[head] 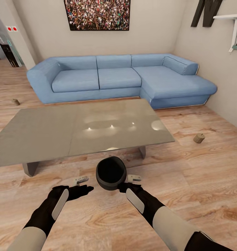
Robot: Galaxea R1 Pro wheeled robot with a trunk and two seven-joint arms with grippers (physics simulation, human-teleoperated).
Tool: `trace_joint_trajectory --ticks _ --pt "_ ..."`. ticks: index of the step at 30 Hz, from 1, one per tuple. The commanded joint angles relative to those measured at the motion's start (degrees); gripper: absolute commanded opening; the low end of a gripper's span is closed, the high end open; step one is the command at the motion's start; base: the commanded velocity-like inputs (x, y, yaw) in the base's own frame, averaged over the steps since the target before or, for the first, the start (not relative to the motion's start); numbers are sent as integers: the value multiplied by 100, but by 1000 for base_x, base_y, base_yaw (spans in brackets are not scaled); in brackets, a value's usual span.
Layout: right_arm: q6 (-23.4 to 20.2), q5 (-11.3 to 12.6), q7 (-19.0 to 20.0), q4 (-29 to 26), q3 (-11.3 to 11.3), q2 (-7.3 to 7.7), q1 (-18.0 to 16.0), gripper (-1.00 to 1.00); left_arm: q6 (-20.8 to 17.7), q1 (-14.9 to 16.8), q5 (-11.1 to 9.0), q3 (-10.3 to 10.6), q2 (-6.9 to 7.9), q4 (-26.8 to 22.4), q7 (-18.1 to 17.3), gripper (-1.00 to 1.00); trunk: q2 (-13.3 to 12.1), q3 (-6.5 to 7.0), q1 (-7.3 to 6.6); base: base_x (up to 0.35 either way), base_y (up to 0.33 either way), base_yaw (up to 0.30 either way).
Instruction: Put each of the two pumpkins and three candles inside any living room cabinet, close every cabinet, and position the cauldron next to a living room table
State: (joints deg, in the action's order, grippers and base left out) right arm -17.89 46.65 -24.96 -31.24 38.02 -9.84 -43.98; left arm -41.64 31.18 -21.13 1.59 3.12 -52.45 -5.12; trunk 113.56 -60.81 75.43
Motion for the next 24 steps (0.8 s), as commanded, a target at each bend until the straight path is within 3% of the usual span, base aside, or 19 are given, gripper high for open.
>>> trace_joint_trajectory --ticks 1,18,24 --pt "-13 37 -45 -10 32 5 -5 100 -19 2 13 8 4 -4 -16 100 -40 14 -23 -7 1 0" --pt "-25 37 -49 -13 31 17 -5 100 -19 2 20 8 4 -2 -16 100 -721 319 -397 -62 18 0" --pt "-140 44 -60 -7 22 24 -5 100 -42 2 21 10 4 -2 -16 100 -962 427 -528 -211 51 0"
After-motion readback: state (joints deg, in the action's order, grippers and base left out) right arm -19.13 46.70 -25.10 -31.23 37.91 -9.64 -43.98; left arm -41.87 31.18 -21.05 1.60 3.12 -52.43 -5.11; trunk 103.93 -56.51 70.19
